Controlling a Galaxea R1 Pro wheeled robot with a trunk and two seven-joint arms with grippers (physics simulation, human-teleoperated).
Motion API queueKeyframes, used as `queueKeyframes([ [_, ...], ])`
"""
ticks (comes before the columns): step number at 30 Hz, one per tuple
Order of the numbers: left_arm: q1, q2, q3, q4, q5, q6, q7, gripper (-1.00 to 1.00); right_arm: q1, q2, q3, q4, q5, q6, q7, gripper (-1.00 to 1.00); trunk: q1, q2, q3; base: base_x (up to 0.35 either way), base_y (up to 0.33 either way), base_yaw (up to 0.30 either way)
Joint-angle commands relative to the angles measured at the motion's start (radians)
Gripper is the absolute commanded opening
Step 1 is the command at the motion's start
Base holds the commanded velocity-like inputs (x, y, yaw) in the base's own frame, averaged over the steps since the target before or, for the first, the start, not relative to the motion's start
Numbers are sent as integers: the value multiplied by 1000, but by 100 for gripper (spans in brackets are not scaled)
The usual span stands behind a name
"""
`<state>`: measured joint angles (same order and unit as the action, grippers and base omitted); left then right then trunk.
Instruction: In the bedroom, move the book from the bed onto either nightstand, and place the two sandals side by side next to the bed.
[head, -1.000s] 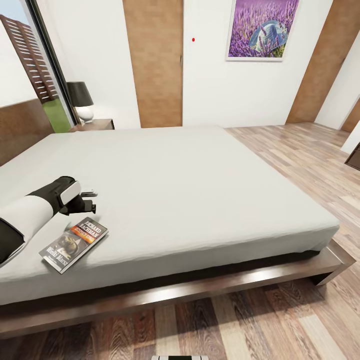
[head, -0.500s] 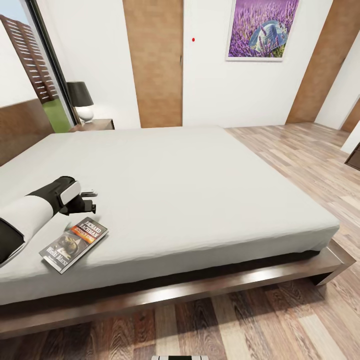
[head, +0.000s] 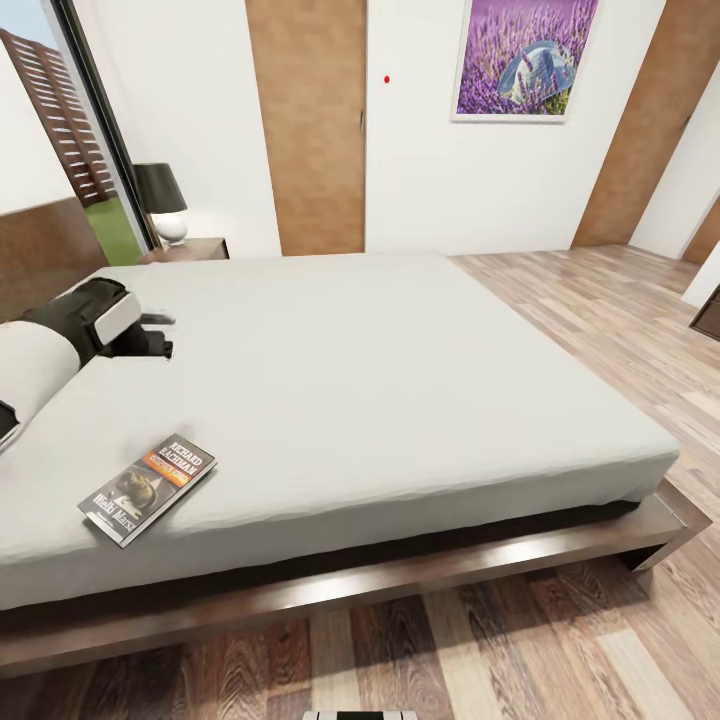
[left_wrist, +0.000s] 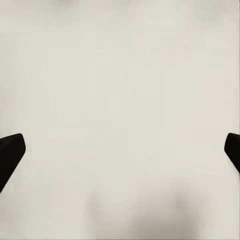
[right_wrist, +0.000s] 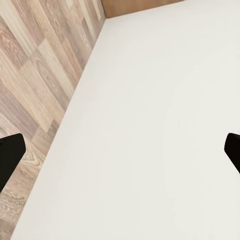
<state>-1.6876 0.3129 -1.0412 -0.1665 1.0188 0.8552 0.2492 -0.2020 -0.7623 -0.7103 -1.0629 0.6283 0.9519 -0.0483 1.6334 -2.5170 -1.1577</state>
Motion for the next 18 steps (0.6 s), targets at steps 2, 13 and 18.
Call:
queueKeyframes([
  [2, -31, 4, -5, -3, -9, -4, 9, 100, -1, 0, 0, 0, -5, -2, -4, 100, 0, 0, -1, 0, 0, 0],
  [13, -115, 18, -5, -4, -88, -62, 30, 100, -1, 7, 0, 1, -7, -27, 1, 100, 0, 0, -1, 0, 0, 0],
  [18, -130, 20, -5, -4, -112, -85, 39, 100, -1, 8, 1, 3, -9, -29, 3, 100, 0, 0, -1, 0, 0, 0],
])
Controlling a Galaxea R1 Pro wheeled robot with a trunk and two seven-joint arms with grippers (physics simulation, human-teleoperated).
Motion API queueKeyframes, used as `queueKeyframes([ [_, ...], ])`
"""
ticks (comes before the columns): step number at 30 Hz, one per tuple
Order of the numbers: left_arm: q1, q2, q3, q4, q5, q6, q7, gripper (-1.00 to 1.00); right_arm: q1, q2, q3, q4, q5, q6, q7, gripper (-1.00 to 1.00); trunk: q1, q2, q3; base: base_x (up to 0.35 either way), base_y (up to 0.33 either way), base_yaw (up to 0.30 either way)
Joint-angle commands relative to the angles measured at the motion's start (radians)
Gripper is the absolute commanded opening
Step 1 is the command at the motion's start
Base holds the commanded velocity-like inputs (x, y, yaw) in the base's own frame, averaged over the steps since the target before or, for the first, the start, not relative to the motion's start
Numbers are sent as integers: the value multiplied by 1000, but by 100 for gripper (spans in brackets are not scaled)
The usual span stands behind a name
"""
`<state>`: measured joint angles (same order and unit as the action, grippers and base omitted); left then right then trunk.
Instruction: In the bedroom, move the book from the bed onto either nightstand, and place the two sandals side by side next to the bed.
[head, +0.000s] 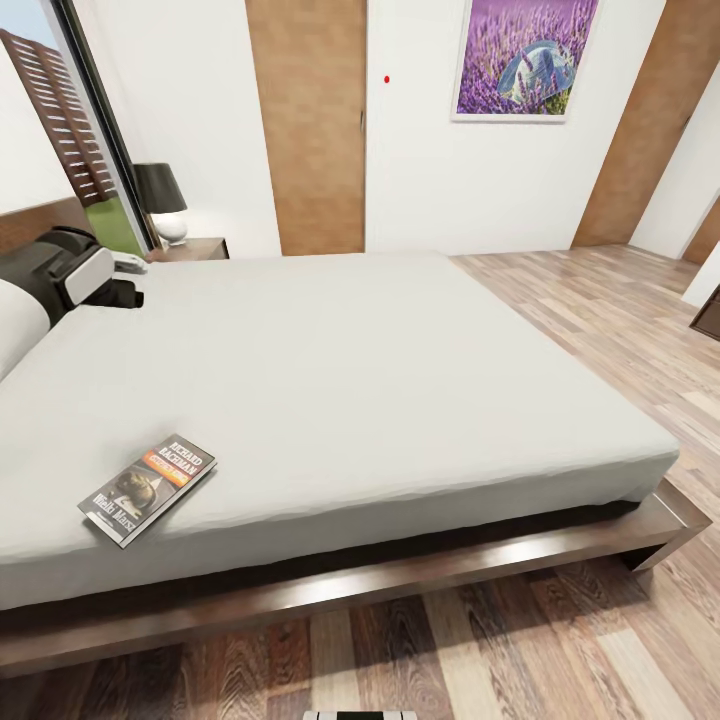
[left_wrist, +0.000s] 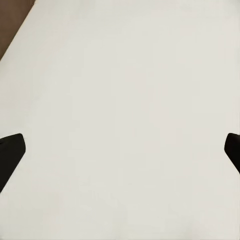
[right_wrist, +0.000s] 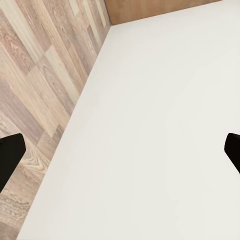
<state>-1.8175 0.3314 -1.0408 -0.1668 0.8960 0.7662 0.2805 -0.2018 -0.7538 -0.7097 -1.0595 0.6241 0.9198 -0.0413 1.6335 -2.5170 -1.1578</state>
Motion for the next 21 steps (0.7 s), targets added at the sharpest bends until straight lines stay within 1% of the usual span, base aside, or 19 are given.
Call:
queueKeyframes([
  [1, -2, 2, -5, -3, 7, 2, 9, 100, -1, 0, 1, 0, -5, 3, -4, 100, 0, 0, -1, 0, 0, 0],
  [7, -8, 12, -5, -3, -3, -7, 12, 100, -1, 0, 0, 1, -6, 1, -3, 100, 0, 0, -1, 0, 0, 0],
  [21, -9, 18, -5, -3, -7, -10, 12, 100, -1, 0, 0, 1, -6, 1, -3, 100, 0, 0, -1, 0, 0, 0],
])
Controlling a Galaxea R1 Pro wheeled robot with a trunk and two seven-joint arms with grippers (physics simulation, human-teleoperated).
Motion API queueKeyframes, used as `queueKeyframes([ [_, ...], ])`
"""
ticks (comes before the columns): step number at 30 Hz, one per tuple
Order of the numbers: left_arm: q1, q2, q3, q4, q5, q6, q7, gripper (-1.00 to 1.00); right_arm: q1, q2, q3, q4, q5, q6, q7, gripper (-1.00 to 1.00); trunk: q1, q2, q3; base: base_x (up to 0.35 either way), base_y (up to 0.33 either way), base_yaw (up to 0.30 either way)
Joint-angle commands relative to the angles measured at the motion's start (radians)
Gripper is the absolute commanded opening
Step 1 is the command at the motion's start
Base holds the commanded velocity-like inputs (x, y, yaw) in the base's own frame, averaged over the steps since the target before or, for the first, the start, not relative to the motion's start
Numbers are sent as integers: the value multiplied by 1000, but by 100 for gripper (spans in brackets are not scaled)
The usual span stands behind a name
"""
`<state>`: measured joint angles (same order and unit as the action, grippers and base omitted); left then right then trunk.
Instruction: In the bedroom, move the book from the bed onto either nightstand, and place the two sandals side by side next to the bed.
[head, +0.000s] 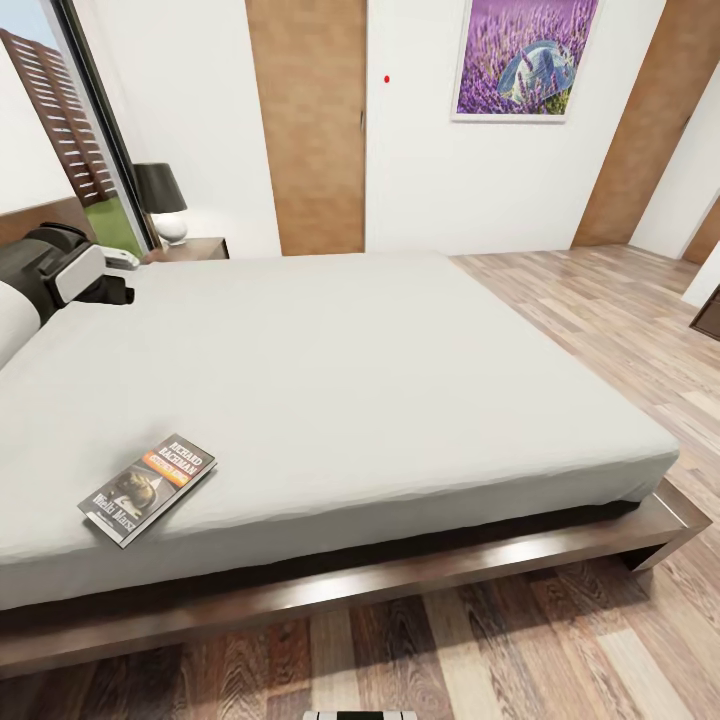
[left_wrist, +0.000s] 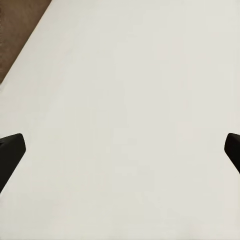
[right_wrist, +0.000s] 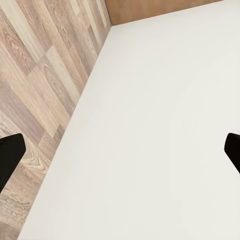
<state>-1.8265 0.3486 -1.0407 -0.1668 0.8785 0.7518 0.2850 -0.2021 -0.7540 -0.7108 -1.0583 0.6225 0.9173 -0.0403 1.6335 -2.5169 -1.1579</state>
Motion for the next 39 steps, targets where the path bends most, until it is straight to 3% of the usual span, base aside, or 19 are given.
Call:
queueKeyframes([
  [1, 0, 2, -6, -3, 10, 4, 8, 100, -1, 0, 1, 0, -4, 3, -4, 100, 0, 0, -1, 0, 0, 0],
  [4, 0, 2, -6, -3, 10, 2, 8, 100, -1, 0, 1, 0, -4, 3, -4, 100, 0, 0, -1, 0, 0, 0],
  [9, -23, 15, -21, -11, -22, -25, -20, 100, -1, -24, -21, -18, -8, -25, 24, 100, 0, 0, -1, 0, 0, 0],
  [39, -18, 18, -11, -14, -189, -194, -188, 100, -4, -18, -25, -10, -8, -193, 192, 100, 0, 0, -1, 0, 0, 0],
])
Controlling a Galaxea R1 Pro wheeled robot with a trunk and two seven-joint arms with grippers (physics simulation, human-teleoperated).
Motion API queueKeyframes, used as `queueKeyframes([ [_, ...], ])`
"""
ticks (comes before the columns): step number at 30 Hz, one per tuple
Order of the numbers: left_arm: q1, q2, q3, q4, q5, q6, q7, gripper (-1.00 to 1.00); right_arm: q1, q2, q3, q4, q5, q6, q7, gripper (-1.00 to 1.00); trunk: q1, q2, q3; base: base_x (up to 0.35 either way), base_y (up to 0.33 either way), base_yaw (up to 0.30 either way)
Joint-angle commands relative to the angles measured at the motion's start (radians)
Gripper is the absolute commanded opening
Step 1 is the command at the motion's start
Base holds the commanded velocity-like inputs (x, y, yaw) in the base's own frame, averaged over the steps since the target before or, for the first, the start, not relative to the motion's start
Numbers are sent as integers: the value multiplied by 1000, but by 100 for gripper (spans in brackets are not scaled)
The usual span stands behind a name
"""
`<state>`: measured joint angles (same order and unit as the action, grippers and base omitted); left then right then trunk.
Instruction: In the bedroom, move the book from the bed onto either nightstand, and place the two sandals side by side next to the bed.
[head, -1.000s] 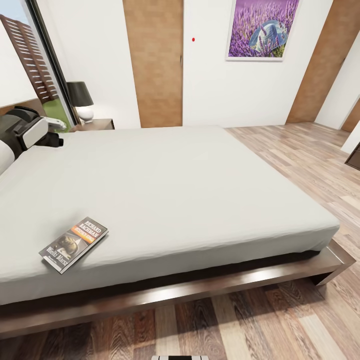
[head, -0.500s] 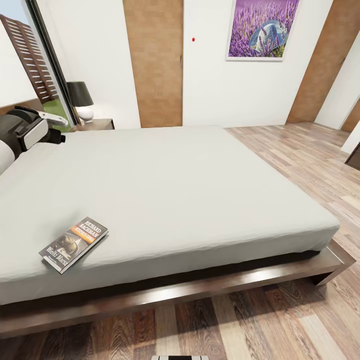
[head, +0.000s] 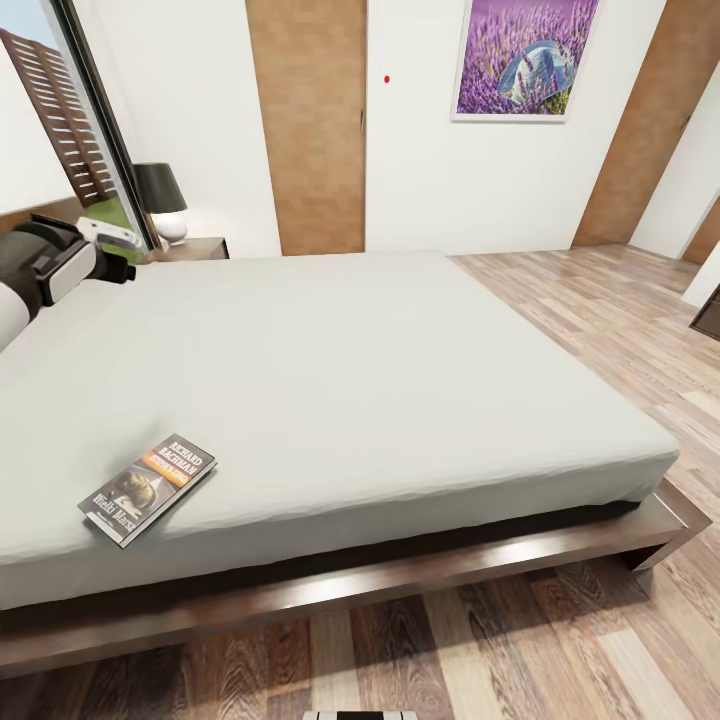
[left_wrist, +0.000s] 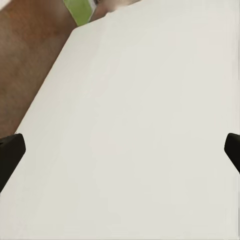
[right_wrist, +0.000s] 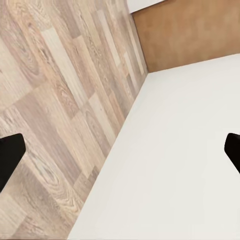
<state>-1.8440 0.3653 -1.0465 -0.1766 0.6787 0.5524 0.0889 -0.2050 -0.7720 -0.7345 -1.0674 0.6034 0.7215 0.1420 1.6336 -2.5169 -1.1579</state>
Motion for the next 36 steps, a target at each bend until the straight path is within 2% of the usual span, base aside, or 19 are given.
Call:
queueKeyframes([
  [1, 5, 4, 0, -7, 5, 0, 2, 100, -1, 6, -3, 5, 11, -3, 15, 100, 0, 0, -1, 0, 0, 0],
  [7, 39, 12, 34, -15, -27, 23, -31, 100, -1, 40, -14, 27, 6, -36, 49, 100, 0, 0, -1, 0, 0, 0],
  [14, 79, 14, 41, -19, -63, 62, -71, 100, -1, 79, -15, 33, 3, -75, 88, 100, 0, 0, -1, 0, 0, 0],
  [15, 126, 15, 41, -19, -244, 66, -673, 100, -1, 119, -15, 33, 3, -637, 1429, 100, 0, 0, -1, 0, 0, 0],
  [36, 130, 15, 43, -18, -244, 72, -690, 100, -1, 129, -15, 35, 3, -637, 1429, 100, 0, 0, -1, 0, 0, 0],
])
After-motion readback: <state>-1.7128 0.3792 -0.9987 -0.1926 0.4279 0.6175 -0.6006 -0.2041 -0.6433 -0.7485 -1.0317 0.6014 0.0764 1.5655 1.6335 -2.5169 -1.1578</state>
